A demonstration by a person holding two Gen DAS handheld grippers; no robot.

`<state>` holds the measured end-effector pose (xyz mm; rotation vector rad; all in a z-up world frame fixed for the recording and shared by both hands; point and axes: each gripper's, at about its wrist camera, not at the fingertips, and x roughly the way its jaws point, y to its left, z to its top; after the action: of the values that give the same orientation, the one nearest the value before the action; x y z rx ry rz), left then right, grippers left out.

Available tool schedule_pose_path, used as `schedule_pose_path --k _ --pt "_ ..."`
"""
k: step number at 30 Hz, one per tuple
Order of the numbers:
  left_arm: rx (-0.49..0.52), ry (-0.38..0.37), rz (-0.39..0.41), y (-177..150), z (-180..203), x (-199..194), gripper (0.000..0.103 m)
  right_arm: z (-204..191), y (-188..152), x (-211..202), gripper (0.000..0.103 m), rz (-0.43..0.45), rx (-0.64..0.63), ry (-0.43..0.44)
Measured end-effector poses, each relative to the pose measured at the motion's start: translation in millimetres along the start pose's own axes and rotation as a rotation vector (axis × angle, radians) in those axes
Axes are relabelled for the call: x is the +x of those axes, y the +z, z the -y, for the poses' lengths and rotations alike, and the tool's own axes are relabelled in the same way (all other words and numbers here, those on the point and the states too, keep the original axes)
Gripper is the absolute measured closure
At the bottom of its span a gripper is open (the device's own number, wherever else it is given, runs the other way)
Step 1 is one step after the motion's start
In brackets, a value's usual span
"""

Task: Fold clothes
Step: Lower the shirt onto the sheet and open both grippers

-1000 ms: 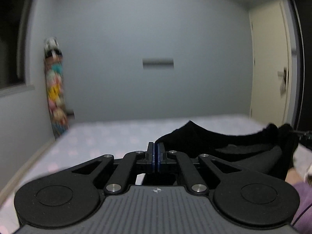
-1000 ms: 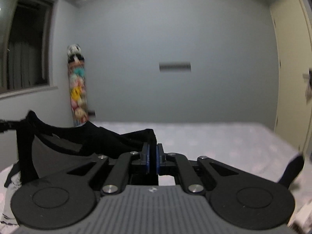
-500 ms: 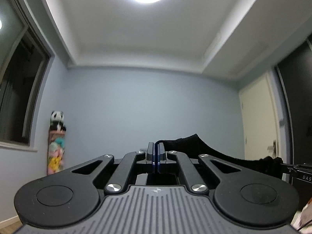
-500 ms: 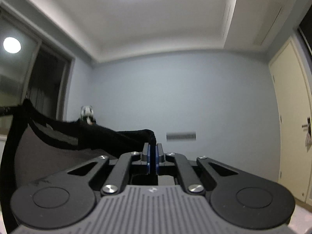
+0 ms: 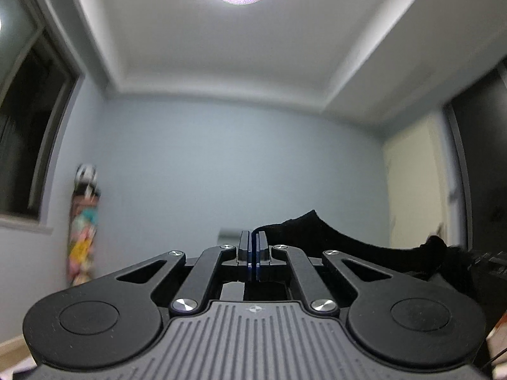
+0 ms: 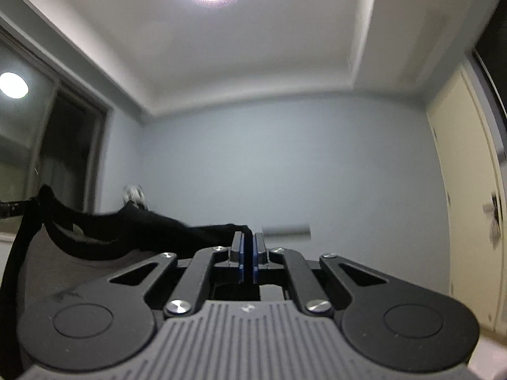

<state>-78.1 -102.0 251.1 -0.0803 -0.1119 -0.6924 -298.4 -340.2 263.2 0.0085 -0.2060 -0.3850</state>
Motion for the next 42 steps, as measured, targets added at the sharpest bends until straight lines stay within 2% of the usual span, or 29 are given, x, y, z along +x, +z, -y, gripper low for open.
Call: schedule_pose_path --k 3,7,10,12,14,15,18,22,24,26,30,32,34,35,39,42 --pt "0.003 0.016 -0.163 -48 -11 52 0.102 10 -42 38 0.103 -0.108 -0.011 -0.063" --pt "0.007 0.038 -0.38 -112 -25 121 0.102 26 -102 97 0.103 -0.268 -0.02 -0.109" --pt "0.011 0.058 -0.549 -162 -38 171 0.102 36 -156 148 0.103 -0.439 -0.005 -0.095" --pt "0.017 0.098 -0.669 -203 -59 194 0.102 40 -197 176 0.103 -0.565 0.014 -0.068" --pt "-0.002 0.13 -0.739 -230 -85 202 0.102 38 -238 198 0.101 -0.694 0.051 -0.029" --pt "-0.012 0.145 -0.763 -240 -96 204 0.102 36 -257 206 0.098 -0.753 0.078 -0.001" --pt "-0.037 0.182 -0.805 -260 -119 203 0.102 19 -305 208 0.096 -0.877 0.123 0.087" --pt "-0.056 0.198 -0.828 -274 -128 183 0.102 -25 -347 200 0.09 -0.958 0.107 0.234" --pt "-0.064 0.199 -0.834 -275 -128 177 0.102 -43 -361 201 0.089 -0.973 0.085 0.304" --pt "-0.074 0.198 -0.84 -280 -131 173 0.102 -50 -372 198 0.074 -0.982 0.056 0.349" --pt "-0.089 0.199 -0.848 -286 -137 169 0.102 -66 -387 199 0.072 -1.008 -0.016 0.409" --pt "-0.094 0.203 -0.846 -286 -137 167 0.102 -64 -393 192 0.073 -1.022 -0.044 0.422" --pt "-0.1 0.208 -0.843 -285 -137 164 0.102 -66 -394 191 0.095 -1.02 -0.065 0.421" --pt "-0.103 0.211 -0.841 -285 -137 163 0.102 -67 -394 191 0.101 -1.017 -0.072 0.419" --pt "-0.108 0.214 -0.827 -280 -137 157 0.102 -63 -376 192 0.102 -0.937 -0.059 0.376" --pt "-0.104 0.202 -0.803 -271 -134 154 0.102 -54 -351 194 0.102 -0.847 -0.065 0.303"
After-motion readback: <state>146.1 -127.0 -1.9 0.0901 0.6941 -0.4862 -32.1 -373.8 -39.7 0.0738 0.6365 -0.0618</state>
